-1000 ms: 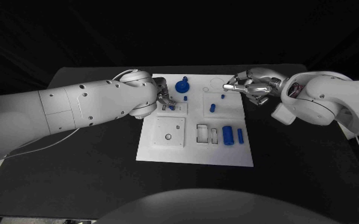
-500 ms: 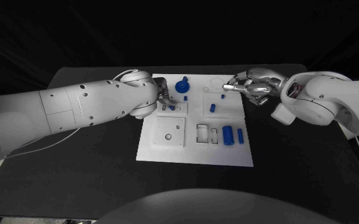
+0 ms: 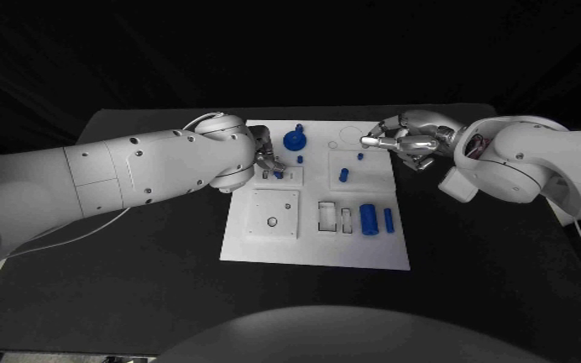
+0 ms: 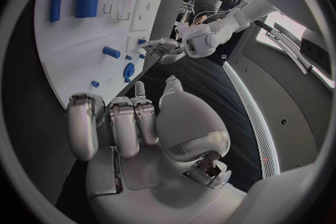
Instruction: Assemble the parts on the task board
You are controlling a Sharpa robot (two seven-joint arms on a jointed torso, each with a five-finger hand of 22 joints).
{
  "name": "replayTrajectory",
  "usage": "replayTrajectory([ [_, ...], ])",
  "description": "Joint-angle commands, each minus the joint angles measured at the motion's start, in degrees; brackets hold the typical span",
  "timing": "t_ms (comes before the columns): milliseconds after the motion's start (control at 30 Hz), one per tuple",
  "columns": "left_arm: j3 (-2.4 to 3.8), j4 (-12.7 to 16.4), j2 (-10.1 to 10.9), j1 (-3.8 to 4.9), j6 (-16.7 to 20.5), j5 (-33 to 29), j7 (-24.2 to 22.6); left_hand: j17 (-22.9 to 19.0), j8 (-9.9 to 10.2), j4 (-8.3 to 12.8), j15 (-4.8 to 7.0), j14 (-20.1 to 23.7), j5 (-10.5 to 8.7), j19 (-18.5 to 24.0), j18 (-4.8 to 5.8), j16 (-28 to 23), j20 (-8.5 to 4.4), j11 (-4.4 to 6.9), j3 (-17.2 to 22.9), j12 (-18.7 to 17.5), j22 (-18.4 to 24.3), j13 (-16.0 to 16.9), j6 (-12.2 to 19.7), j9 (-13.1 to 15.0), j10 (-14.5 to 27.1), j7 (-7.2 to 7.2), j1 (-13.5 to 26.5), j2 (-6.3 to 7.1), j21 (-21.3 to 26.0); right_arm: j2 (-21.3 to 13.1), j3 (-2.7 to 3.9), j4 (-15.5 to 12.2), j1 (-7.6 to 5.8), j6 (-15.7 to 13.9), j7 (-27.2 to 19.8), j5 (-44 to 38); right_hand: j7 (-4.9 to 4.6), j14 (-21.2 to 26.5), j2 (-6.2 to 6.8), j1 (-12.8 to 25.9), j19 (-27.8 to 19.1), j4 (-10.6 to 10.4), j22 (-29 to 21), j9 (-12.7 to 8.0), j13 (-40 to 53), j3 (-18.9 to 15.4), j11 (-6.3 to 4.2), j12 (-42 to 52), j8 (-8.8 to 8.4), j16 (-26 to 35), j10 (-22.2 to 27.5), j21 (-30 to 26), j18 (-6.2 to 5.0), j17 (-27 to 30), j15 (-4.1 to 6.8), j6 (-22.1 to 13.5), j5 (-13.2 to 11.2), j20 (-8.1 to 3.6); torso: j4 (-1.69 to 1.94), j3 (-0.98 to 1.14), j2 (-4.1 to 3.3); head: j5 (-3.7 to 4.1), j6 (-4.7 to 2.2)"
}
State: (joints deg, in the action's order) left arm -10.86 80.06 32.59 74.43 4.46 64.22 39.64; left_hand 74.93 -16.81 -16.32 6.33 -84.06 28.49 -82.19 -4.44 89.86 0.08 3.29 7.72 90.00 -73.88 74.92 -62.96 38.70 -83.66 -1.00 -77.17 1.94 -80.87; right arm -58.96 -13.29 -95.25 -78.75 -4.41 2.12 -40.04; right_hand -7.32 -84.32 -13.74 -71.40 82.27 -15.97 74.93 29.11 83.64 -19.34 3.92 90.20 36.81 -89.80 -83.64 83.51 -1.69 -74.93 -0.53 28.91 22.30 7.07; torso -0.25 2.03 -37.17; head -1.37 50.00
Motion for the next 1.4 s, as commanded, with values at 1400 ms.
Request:
replayTrajectory([
  [1400,-0.02,-0.4,-0.4,-0.21,-1.9,-0.4,-0.3,15.1,0.4,0.4,0.04,-5.9,-1.8,0.1,0.76,0.1,-0.04,0.15,2.6,0.0,0.0,15.1,1.0,0.8,-6.3,0.19,0.0,0.9,0.4,0.2,-0.01,0.2,0.25,0.4,-0.5,-0.5,-0.32,-5.7,0.31,-0.8,-0.6,0.4,11.8,0.1,6.4,0.1,-0.65,-0.2,0.27,-0.2,-6.4,-0.3,-0.75,-15.1,-0.08,-0.1,0.4,0.01,0.01,0.02,-0.07,0.21,0.0],
])
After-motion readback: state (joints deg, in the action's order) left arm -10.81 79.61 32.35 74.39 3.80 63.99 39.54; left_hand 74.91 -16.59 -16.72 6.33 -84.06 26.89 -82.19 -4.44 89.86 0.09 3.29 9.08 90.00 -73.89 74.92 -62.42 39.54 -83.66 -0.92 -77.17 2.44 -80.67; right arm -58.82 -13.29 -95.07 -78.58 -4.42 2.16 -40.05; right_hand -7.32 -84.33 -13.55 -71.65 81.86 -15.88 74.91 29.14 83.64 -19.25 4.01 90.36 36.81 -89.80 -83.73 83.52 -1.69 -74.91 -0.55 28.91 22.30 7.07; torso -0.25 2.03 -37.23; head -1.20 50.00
